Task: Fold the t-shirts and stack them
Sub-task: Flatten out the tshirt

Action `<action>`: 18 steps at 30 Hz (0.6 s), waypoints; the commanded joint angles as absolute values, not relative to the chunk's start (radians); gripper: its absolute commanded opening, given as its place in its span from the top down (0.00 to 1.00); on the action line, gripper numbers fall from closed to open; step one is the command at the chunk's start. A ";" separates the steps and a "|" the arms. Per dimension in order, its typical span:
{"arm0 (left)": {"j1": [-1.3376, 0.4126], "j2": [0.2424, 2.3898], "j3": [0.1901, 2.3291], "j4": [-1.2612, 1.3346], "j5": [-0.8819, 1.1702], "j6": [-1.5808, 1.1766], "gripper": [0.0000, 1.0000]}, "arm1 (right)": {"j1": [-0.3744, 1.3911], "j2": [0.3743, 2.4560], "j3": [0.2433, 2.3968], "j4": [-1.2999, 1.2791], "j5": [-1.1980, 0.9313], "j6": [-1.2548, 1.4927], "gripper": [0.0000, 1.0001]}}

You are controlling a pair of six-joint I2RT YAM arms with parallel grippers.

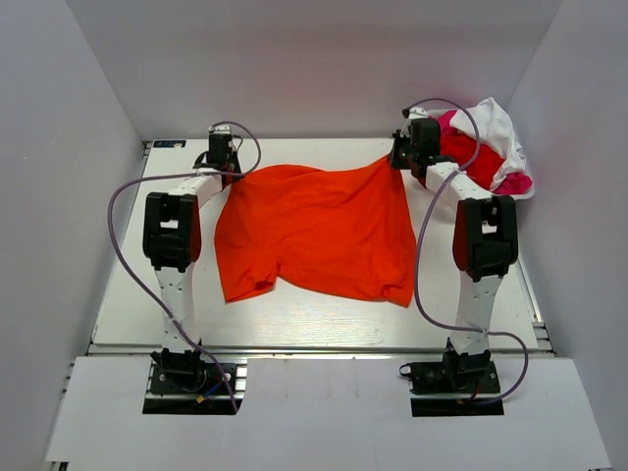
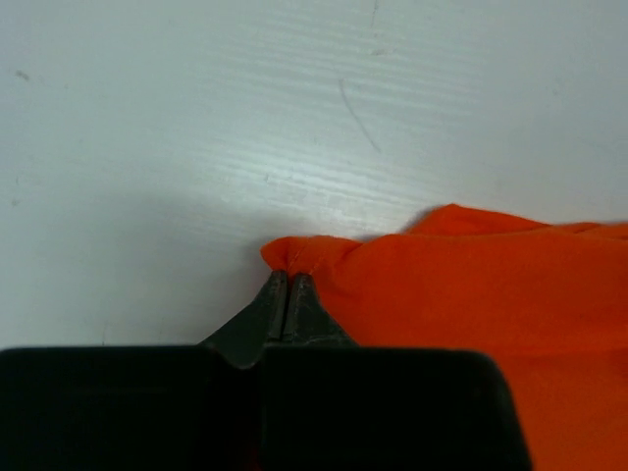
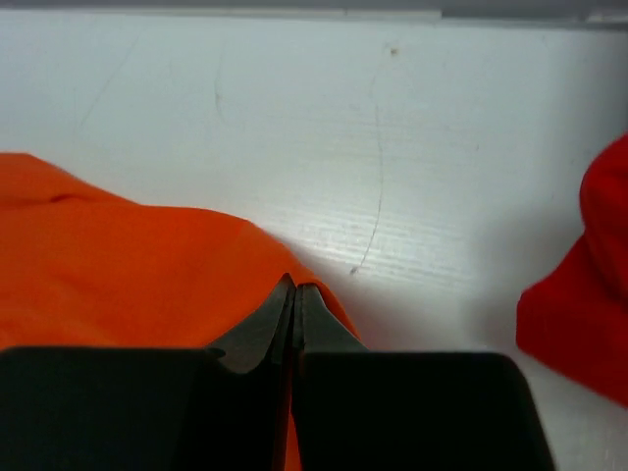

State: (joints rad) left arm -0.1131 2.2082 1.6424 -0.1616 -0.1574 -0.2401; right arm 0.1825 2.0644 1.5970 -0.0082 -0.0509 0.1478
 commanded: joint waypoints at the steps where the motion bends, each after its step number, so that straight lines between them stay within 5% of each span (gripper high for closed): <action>1: -0.109 2.229 1.802 -0.178 -0.167 -0.235 0.91 | 0.176 2.118 1.700 -0.032 -0.026 0.124 1.00; 3: -0.109 2.275 1.859 -0.225 -0.158 -0.235 0.41 | 0.179 2.141 1.756 -0.063 -0.028 0.112 0.93; 4: -0.109 2.284 1.883 -0.241 -0.158 -0.235 0.11 | 0.179 2.146 1.769 -0.070 -0.029 0.109 0.75; 5: -0.109 2.284 1.923 -0.256 -0.158 -0.235 0.00 | 0.179 2.148 1.770 -0.077 -0.032 0.097 0.61; 7: -0.109 2.284 1.947 -0.294 -0.158 -0.235 0.00 | 0.179 2.140 1.769 -0.097 -0.040 0.083 0.37; 11: -0.109 2.188 1.902 -0.327 -0.181 -0.235 0.00 | 0.183 2.034 1.714 -0.123 -0.070 0.074 0.10; 18: -0.121 1.872 1.624 -0.463 -0.235 -0.259 0.00 | 0.187 1.715 1.375 -0.123 -0.207 0.133 0.10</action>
